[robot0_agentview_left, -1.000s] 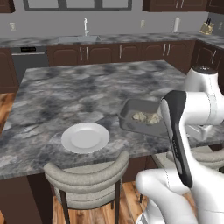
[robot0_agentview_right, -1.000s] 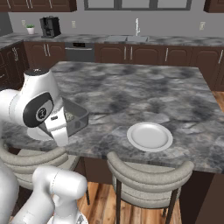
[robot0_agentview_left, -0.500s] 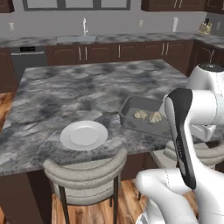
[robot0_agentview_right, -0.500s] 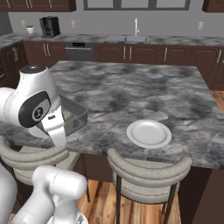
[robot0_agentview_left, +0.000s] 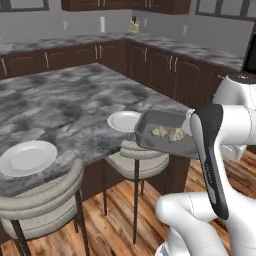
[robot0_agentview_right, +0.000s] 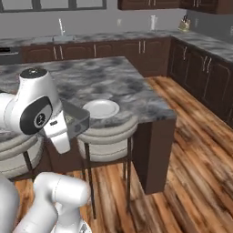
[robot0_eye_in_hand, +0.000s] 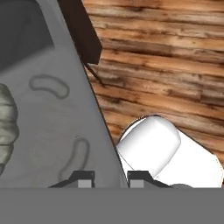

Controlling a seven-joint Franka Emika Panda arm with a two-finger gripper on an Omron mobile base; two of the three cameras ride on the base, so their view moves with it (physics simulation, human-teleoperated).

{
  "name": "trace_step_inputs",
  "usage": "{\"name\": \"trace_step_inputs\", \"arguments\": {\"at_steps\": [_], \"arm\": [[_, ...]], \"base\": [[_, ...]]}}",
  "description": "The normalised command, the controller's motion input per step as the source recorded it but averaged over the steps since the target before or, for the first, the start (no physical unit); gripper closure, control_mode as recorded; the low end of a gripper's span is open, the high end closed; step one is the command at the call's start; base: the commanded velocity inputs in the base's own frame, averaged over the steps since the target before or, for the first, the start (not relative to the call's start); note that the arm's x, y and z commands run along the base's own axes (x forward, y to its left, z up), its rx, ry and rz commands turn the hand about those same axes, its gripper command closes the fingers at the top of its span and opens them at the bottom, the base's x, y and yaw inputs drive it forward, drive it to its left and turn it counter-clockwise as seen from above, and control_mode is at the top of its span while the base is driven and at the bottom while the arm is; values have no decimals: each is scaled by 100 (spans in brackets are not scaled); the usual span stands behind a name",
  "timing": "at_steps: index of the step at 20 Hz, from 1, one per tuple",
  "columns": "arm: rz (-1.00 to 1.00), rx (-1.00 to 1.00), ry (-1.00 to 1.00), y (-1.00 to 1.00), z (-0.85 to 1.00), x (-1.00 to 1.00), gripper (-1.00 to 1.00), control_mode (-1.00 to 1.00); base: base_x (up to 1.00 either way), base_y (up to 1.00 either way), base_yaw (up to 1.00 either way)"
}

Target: Place two dumplings into each of the tupperware containers and then place the containers in the fridge.

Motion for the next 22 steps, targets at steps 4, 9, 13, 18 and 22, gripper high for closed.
{"name": "trace_step_inputs", "arguments": {"at_steps": [4,9,13,18,22], "arm": [[0,0,0,0,0,0,100,100],[0,0,0,0,0,0,100,100],[0,0,0,0,0,0,100,100],[0,0,0,0,0,0,100,100],[0,0,0,0,0,0,100,100]], "base": [[-4,0,-93],[0,0,-99],[0,0,-98],[9,37,-78],[54,88,-29]]}}
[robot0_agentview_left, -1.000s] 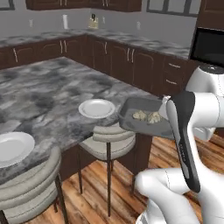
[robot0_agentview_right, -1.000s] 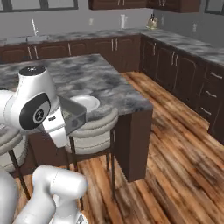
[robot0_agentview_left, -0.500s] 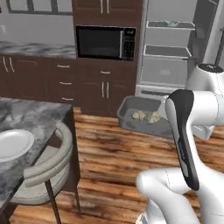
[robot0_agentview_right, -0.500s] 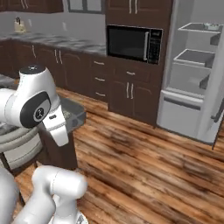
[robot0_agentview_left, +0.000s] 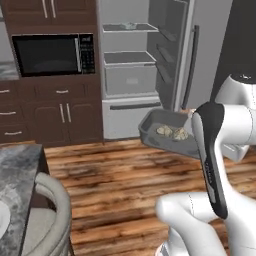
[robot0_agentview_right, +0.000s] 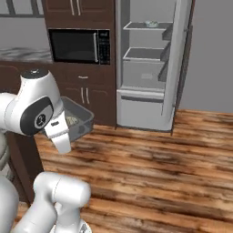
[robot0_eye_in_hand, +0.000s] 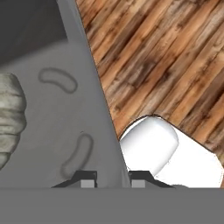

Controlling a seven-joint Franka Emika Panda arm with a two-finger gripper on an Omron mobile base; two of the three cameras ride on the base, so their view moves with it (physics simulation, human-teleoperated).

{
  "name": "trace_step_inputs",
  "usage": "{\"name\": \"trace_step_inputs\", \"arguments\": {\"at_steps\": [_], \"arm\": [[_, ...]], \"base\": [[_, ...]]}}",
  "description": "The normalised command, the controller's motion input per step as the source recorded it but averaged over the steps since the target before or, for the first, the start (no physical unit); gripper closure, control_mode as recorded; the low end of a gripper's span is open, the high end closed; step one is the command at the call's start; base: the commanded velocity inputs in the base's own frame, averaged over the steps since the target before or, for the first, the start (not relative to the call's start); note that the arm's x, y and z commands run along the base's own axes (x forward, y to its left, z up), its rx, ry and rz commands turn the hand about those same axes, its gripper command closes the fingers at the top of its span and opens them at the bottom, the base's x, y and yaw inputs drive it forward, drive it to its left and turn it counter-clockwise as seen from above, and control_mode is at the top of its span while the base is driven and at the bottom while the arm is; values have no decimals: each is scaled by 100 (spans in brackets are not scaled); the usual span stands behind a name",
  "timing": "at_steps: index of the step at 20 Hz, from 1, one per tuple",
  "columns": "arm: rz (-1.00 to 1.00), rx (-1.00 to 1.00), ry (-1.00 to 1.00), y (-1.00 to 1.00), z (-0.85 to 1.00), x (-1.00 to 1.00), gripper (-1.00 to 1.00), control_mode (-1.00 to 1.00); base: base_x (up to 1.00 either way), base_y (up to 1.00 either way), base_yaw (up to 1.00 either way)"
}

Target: Place two dumplings into each of the tupperware containers and then place the containers in the fridge.

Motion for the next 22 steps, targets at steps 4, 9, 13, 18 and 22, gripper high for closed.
{"name": "trace_step_inputs", "arguments": {"at_steps": [4,9,13,18,22], "arm": [[0,0,0,0,0,0,100,100],[0,0,0,0,0,0,100,100],[0,0,0,0,0,0,100,100],[0,0,0,0,0,0,100,100],[0,0,0,0,0,0,100,100]], "base": [[80,55,-26],[91,39,-30],[97,18,-21],[100,10,-1],[100,0,0]]}}
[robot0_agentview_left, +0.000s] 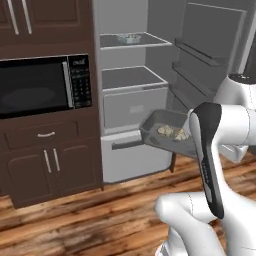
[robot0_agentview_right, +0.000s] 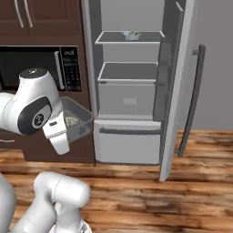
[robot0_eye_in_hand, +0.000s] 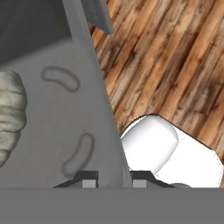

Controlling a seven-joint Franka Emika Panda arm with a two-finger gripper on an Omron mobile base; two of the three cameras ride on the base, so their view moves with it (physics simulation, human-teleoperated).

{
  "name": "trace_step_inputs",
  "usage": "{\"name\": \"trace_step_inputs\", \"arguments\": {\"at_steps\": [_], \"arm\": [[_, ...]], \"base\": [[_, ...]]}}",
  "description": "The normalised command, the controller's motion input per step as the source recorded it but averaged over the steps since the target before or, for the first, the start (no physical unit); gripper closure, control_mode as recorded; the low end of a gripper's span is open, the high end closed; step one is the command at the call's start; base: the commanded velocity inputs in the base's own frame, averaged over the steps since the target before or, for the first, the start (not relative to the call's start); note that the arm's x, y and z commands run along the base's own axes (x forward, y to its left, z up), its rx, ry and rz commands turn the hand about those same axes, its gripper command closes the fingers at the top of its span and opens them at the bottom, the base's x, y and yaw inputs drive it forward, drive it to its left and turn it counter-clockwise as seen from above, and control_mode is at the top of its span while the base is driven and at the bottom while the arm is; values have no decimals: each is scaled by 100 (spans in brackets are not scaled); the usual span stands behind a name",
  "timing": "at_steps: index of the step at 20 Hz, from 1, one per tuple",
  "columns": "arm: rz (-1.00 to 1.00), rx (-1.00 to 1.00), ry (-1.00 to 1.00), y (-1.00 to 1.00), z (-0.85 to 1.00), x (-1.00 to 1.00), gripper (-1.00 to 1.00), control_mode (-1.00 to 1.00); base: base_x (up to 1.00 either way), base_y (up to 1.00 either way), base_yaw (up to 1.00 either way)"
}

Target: Place two dumplings into each of the tupperware containers and then place the containers in the fridge.

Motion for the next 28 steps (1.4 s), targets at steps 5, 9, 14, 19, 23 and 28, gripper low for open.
{"name": "trace_step_inputs", "arguments": {"at_steps": [5,9,14,19,23,28], "arm": [[0,0,0,0,0,0,100,100],[0,0,0,0,0,0,100,100],[0,0,0,0,0,0,100,100],[0,0,0,0,0,0,100,100],[0,0,0,0,0,0,100,100],[0,0,0,0,0,0,100,100]], "base": [[100,-21,1],[100,-19,4],[100,-13,5],[75,-35,4],[20,-43,4],[53,-28,1]]}}
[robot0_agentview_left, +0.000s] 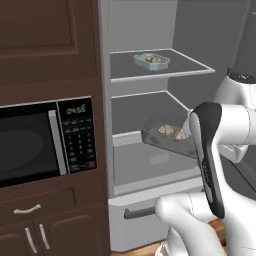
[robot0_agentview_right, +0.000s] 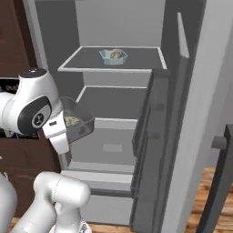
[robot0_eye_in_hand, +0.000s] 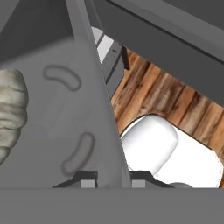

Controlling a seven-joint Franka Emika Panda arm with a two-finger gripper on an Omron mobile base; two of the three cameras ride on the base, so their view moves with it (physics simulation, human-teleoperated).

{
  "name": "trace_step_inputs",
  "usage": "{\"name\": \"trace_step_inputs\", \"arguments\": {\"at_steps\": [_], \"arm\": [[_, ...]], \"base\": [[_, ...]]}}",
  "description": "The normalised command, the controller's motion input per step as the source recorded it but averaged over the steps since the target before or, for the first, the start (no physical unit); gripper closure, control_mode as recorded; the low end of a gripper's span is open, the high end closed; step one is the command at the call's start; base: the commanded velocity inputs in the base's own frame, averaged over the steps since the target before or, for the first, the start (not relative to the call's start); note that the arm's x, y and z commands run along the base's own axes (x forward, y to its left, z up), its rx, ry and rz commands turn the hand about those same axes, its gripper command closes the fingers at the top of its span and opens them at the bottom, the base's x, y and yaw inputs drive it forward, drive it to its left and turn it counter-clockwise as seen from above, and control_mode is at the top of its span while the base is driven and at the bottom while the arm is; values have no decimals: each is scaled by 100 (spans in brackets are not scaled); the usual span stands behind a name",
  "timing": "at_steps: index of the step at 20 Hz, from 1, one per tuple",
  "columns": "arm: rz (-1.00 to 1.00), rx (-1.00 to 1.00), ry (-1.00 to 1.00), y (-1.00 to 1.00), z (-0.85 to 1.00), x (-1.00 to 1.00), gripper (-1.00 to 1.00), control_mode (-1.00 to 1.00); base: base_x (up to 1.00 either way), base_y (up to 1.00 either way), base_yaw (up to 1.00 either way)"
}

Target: Place two dumplings into each of the tupperware containers and then place the containers in the fridge.

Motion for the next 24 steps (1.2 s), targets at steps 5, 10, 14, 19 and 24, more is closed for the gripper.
{"name": "trace_step_inputs", "arguments": {"at_steps": [5,10,14,19,24], "arm": [[0,0,0,0,0,0,100,100],[0,0,0,0,0,0,100,100],[0,0,0,0,0,0,100,100],[0,0,0,0,0,0,100,100],[1,1,-5,-13,-45,28,100,-100]], "base": [[53,-35,2],[64,0,0],[62,0,0],[59,0,0],[11,0,0]]}}
